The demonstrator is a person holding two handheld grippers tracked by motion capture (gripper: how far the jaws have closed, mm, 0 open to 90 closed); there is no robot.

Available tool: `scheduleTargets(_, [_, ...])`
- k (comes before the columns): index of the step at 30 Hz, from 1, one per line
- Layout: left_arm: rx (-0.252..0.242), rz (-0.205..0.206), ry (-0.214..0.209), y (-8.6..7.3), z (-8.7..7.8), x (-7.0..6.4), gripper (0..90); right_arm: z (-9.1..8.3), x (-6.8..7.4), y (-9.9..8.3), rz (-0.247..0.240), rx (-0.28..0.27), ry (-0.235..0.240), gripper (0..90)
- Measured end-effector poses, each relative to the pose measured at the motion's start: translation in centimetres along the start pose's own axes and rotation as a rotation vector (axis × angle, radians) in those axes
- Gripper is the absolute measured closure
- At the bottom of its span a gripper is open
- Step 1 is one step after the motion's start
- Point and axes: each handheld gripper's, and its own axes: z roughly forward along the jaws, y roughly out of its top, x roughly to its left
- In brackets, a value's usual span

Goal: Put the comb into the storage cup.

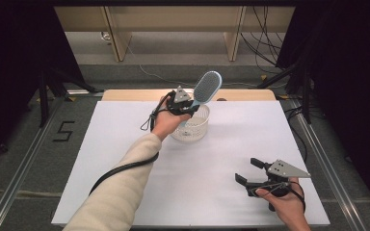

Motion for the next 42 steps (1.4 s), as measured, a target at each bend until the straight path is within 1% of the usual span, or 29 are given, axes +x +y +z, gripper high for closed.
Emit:
scheduleTargets(3, [0.002, 0.015, 0.012, 0.0, 0.1, 0.0, 69.7, 0.0, 0.0, 0.0, 0.000, 0.002, 0.001, 14.3])
scheduleTargets(5, [0.001, 0.012, 0.013, 0.0, 0.2, 0.0, 69.7, 0.0, 0.0, 0.0, -0.003, 0.003, 0.001, 14.3])
scheduleTargets(8, [0.003, 0.022, 0.016, 0.1, 0.2, 0.0, 69.7, 0.0, 0.0, 0.0, -0.002, -0.001, 0.001, 14.2])
scheduleTargets(9, [0.004, 0.020, 0.009, 0.0, 0.2, -0.1, 69.7, 0.0, 0.0, 0.0, -0.003, 0.001, 0.000, 14.2])
scheduleTargets(10, [0.001, 0.026, 0.014, 0.0, 0.1, 0.0, 69.7, 0.0, 0.0, 0.0, -0.003, 0.002, 0.001, 14.3])
scheduleTargets(11, [0.000, 0.024, 0.013, 0.0, 0.1, 0.0, 69.6, 0.0, 0.0, 0.0, -0.001, 0.002, 0.001, 14.2])
scheduleTargets(12, [-0.001, 0.017, 0.003, -0.1, 0.2, -0.1, 69.6, 0.0, 0.0, 0.0, -0.001, 0.003, 0.001, 14.3])
scheduleTargets(14, [0.001, 0.023, 0.006, -0.1, 0.1, -0.1, 69.6, 0.0, 0.0, 0.0, -0.002, 0.004, 0.001, 14.3])
scheduleTargets(15, [0.003, 0.019, -0.006, -0.2, 0.1, -0.1, 69.5, 0.0, 0.0, 0.0, -0.002, 0.004, 0.001, 14.3])
scheduleTargets(17, [0.007, 0.023, -0.011, -0.3, 0.0, 0.0, 69.4, 0.0, 0.0, 0.0, -0.001, 0.004, 0.001, 14.3])
scheduleTargets(18, [0.012, 0.024, -0.009, -0.4, -0.1, 0.0, 69.4, 0.0, 0.0, 0.0, -0.002, 0.004, 0.000, 14.2])
scheduleTargets(20, [0.031, 0.015, -0.019, -0.5, -0.2, 0.0, 68.9, 0.0, 0.1, 0.0, -0.001, 0.004, 0.001, 14.3])
scheduleTargets(21, [0.044, 0.014, -0.025, -0.5, -0.2, 0.0, 67.3, 0.0, 0.1, 0.0, -0.001, 0.005, -0.001, 14.2])
scheduleTargets(22, [0.071, 0.029, -0.019, -0.6, -0.3, 0.0, 63.4, 0.0, 0.1, 0.0, -0.002, 0.005, -0.001, 14.2])
scheduleTargets(23, [0.078, 0.038, -0.015, -0.6, -0.4, -0.1, 59.5, 0.0, 0.1, 0.0, -0.004, 0.005, -0.001, 14.2])
scheduleTargets(25, [0.079, 0.024, -0.025, -0.6, -0.8, 0.0, 56.9, 0.0, 0.1, 0.0, -0.003, 0.006, -0.001, 14.3])
scheduleTargets(26, [0.074, 0.024, -0.023, -0.6, -1.0, 0.0, 54.6, 0.0, 0.1, 0.0, -0.003, 0.007, -0.002, 14.3])
scheduleTargets(29, [0.065, 0.025, -0.017, -0.2, -1.8, 0.2, 44.8, 0.0, 0.1, 0.0, -0.002, 0.007, -0.002, 14.3])
scheduleTargets(33, [0.059, 0.020, 0.001, 0.3, -2.8, 0.4, 37.2, 0.1, 0.1, 0.0, -0.005, 0.011, -0.002, 14.2])
scheduleTargets(34, [0.060, 0.020, 0.015, 0.3, -3.0, 0.4, 34.9, 0.1, 0.1, 0.0, -0.005, 0.011, -0.002, 14.3])
scheduleTargets(35, [0.064, 0.024, 0.020, 0.4, -3.2, 0.5, 32.3, 0.1, 0.1, 0.0, -0.006, 0.011, -0.003, 14.3])
scheduleTargets(36, [0.063, 0.013, 0.017, 0.4, -3.3, 0.4, 30.4, 0.1, 0.1, 0.0, -0.005, 0.010, -0.004, 14.3])
scheduleTargets(37, [0.067, 0.011, 0.018, 0.4, -3.5, 0.4, 28.4, 0.1, 0.1, 0.0, -0.007, 0.010, -0.003, 14.3])
scheduleTargets(39, [0.089, -0.003, 0.034, 0.4, -3.6, 0.3, 23.2, 0.1, 0.1, 0.0, -0.004, 0.009, -0.004, 14.3])
scheduleTargets(40, [0.109, -0.003, 0.048, 0.3, -3.7, 0.3, 20.8, 0.1, 0.1, 0.0, -0.004, 0.009, -0.004, 14.3])
scheduleTargets(41, [0.119, 0.006, 0.052, 0.2, -3.8, 0.3, 17.9, 0.1, 0.1, 0.0, -0.004, 0.010, -0.003, 14.3])
scheduleTargets(42, [0.124, -0.005, 0.055, 0.1, -3.9, 0.3, 15.6, 0.1, 0.1, 0.0, -0.006, 0.010, -0.003, 14.3])
